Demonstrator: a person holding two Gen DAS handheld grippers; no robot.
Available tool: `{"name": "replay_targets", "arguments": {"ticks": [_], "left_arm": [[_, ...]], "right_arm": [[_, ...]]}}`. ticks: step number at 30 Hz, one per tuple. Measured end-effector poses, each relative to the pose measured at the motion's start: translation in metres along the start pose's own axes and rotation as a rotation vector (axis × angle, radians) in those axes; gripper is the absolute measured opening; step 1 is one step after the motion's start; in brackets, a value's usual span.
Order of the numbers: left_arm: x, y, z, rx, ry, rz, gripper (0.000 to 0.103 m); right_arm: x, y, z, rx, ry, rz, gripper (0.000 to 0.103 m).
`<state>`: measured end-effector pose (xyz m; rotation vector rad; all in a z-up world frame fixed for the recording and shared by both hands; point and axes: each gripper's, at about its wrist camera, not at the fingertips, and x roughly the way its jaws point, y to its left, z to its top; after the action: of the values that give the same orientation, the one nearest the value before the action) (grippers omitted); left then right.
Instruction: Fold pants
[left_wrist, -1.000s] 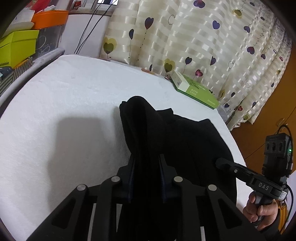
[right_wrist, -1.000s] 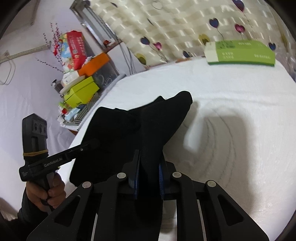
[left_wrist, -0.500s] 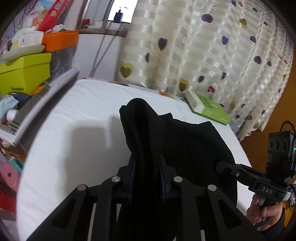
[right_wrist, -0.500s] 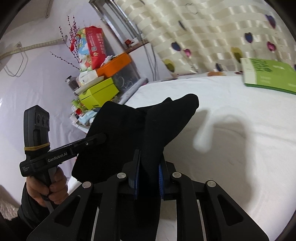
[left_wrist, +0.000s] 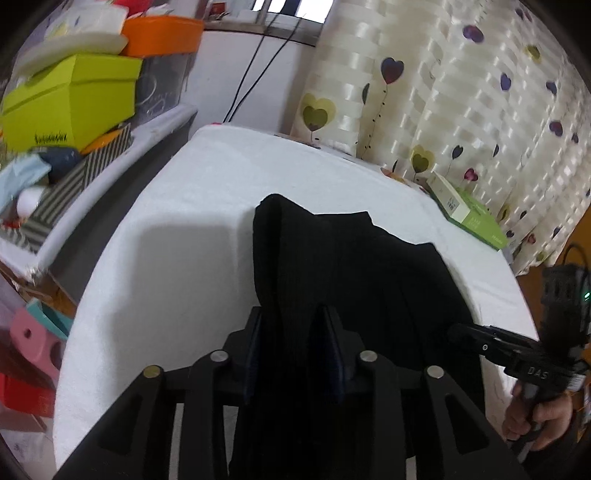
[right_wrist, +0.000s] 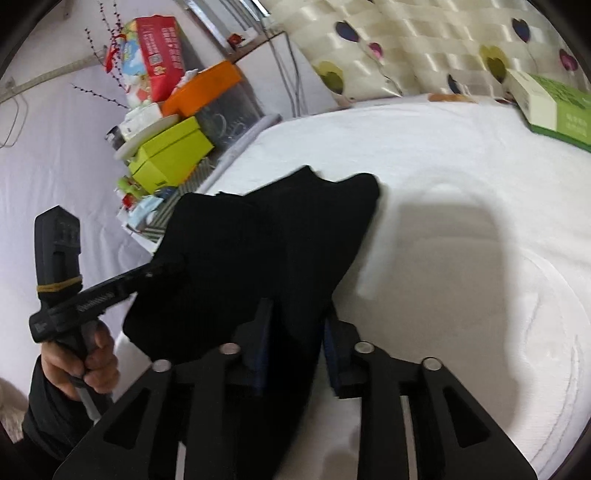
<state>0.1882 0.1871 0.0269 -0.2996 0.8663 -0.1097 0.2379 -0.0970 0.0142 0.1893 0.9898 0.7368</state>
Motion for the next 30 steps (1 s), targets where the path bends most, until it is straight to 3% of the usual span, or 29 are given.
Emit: {"name": "replay_targets", "arguments": {"ticks": [4, 6, 8, 10, 13, 14, 17, 23, 26, 30], "left_arm": [[-0.019, 0.004, -0.002, 0.01, -0.045, 0.06, 0.035], [-0.035, 0.001, -0.002, 0.014, -0.098, 0.07, 0.035], [-0.042, -0.007, 0.001, 0.022, -0.126, 0.051, 0.035], [-0.04, -0.023, 0.003, 0.077, -0.138, 0.038, 0.035], [-0.018, -0.034, 0.009, 0.124, -0.096, 0.05, 0.035], [-0.008, -0.031, 0.011, 0.116, -0.072, 0.06, 0.035], [0.012, -0.019, 0.014, 0.099, -0.033, 0.117, 0.035], [0.007, -0.025, 0.034, 0.118, -0.091, 0.12, 0.035], [0.029, -0.024, 0.047, 0.126, -0.058, 0.146, 0.035], [0.048, -0.007, 0.048, 0.068, -0.012, 0.114, 0.037]], "right_arm": [[-0.016, -0.002, -0.001, -0.029, -0.037, -0.084, 0.035], [-0.03, 0.008, 0.002, -0.066, -0.104, -0.124, 0.035], [-0.033, 0.018, 0.008, -0.094, -0.139, -0.095, 0.035], [-0.018, 0.027, 0.012, -0.13, -0.107, -0.083, 0.034], [0.015, 0.022, 0.011, -0.153, -0.008, -0.147, 0.019], [0.014, 0.017, 0.01, -0.152, -0.042, -0.146, 0.017], [0.008, 0.013, 0.014, -0.123, -0.028, -0.13, 0.017], [0.013, 0.021, 0.041, -0.177, -0.077, -0.135, 0.017], [0.034, 0.01, 0.055, -0.156, -0.048, -0.17, 0.017], [0.046, 0.002, 0.056, -0.172, -0.037, -0.183, 0.017]]}}
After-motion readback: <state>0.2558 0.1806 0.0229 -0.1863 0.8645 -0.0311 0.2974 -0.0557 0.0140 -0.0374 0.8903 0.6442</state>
